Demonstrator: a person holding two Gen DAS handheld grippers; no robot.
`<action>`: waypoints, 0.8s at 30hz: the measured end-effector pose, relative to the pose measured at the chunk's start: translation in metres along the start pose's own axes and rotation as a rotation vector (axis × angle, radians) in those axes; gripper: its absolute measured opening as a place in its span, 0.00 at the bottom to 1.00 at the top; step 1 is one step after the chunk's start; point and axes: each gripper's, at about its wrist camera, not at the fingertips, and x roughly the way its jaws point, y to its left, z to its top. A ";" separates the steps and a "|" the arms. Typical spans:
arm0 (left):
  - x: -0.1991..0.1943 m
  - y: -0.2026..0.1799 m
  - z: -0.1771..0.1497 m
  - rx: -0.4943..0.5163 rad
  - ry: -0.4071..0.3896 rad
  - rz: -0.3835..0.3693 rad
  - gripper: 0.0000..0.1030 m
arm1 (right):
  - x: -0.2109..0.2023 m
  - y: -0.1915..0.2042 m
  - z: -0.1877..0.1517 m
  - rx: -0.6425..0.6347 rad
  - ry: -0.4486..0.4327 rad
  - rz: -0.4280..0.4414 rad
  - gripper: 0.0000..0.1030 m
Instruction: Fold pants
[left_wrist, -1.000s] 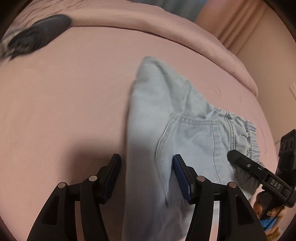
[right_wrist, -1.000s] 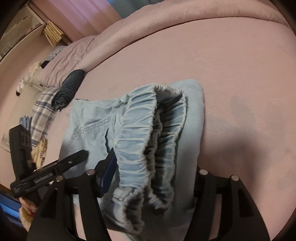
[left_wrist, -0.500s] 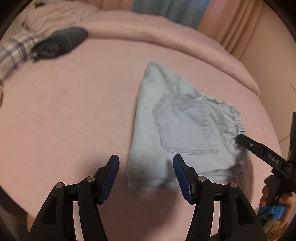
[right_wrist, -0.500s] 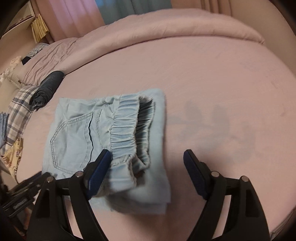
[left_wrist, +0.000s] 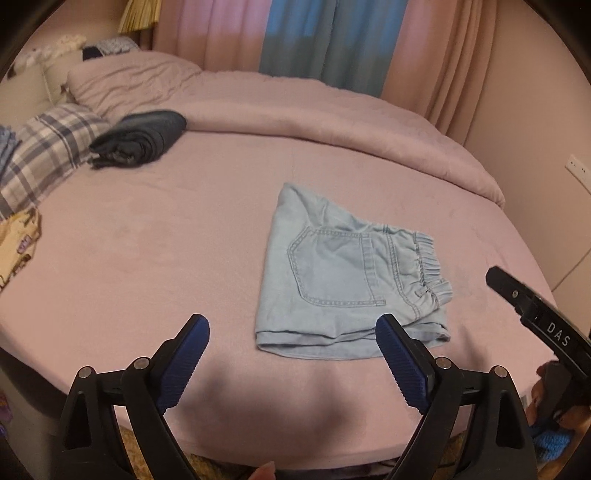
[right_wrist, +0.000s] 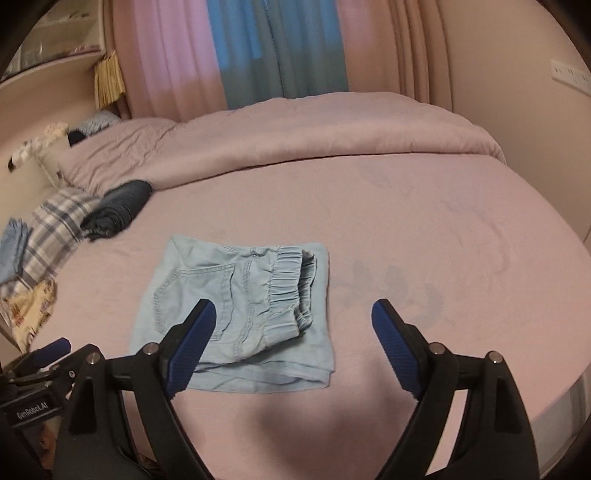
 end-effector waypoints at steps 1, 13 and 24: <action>-0.003 -0.002 0.000 0.004 -0.010 0.001 0.89 | -0.001 0.000 -0.002 0.014 0.005 0.000 0.85; -0.013 -0.007 0.001 -0.011 -0.027 -0.012 0.89 | -0.007 0.016 -0.011 -0.029 0.001 -0.016 0.85; -0.015 -0.009 -0.001 -0.006 -0.034 0.013 0.89 | -0.010 0.020 -0.014 -0.056 -0.008 -0.032 0.85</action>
